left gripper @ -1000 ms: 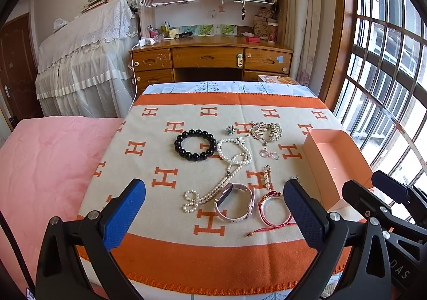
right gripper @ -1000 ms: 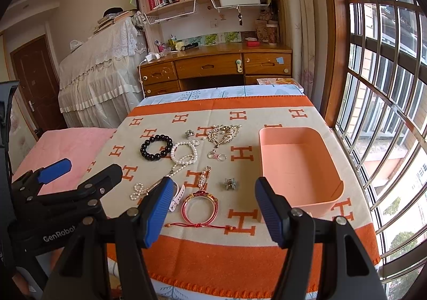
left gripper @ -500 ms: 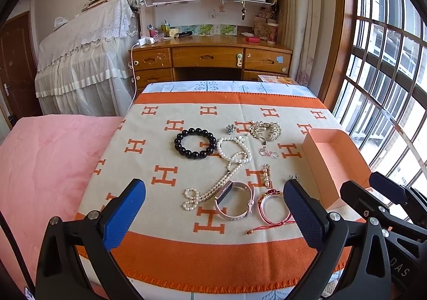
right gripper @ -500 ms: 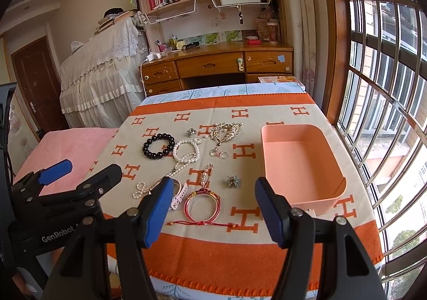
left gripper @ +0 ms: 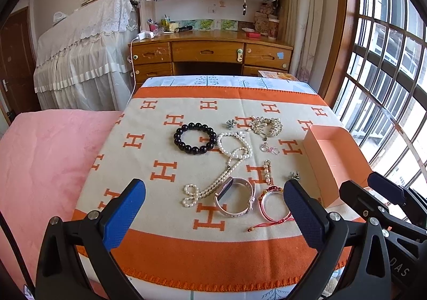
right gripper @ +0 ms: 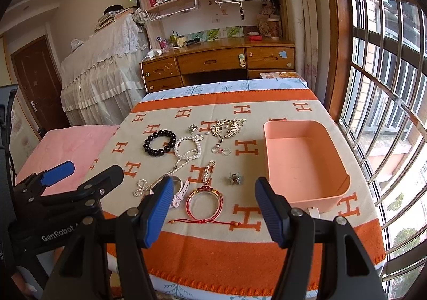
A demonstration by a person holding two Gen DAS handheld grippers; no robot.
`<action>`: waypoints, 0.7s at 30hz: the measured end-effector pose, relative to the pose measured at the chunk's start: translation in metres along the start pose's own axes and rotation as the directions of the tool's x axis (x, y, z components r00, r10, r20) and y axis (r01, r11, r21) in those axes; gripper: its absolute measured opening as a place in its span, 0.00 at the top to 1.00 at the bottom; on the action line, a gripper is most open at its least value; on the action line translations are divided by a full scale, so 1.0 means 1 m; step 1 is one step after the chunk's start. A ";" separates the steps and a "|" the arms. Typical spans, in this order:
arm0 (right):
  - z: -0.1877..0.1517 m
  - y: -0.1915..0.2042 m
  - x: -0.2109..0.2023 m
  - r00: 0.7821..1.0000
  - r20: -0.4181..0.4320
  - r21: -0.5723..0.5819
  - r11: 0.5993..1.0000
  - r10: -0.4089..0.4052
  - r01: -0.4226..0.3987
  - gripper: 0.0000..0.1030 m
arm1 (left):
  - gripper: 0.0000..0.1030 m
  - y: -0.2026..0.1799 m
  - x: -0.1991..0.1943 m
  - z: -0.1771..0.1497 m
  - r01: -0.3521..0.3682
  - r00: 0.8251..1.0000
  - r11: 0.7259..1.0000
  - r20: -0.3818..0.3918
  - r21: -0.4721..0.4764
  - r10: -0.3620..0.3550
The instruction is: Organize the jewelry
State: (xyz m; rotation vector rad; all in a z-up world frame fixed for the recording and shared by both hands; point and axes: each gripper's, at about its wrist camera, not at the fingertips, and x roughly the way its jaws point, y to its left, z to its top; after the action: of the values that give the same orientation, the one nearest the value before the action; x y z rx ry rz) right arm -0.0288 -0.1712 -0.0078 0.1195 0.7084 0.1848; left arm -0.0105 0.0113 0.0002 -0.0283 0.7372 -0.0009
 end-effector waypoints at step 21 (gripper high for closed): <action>0.036 -0.005 0.044 0.993 -0.107 -0.018 0.998 0.053 -0.056 0.38 | 0.01 0.051 0.038 0.041 0.061 0.993 0.998 -0.103 0.035 -0.057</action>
State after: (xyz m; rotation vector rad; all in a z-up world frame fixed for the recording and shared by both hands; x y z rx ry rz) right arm 0.0280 -0.1686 -0.0100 0.1094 0.8093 0.2523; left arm 0.0447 0.0629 0.0041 -0.0137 0.8385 -0.0735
